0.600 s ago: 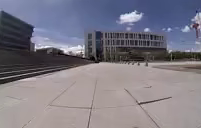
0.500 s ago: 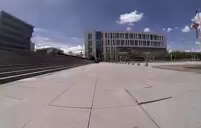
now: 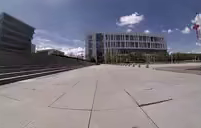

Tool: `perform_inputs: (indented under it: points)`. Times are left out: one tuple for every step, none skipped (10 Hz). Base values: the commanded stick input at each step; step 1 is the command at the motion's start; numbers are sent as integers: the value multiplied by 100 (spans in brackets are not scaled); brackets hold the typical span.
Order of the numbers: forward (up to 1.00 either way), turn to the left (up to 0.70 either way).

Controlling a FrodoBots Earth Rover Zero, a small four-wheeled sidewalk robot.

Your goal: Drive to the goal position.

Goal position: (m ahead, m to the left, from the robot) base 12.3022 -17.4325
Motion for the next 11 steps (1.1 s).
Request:
perform_inputs:
  points:
    - [70, 0]
    - [70, 0]
    - [70, 0]
    - [70, 0]
    - [70, 0]
    - [70, 0]
    - [70, 0]
    - [70, 0]
    - [70, 0]
    - [70, 0]
    - [70, 0]
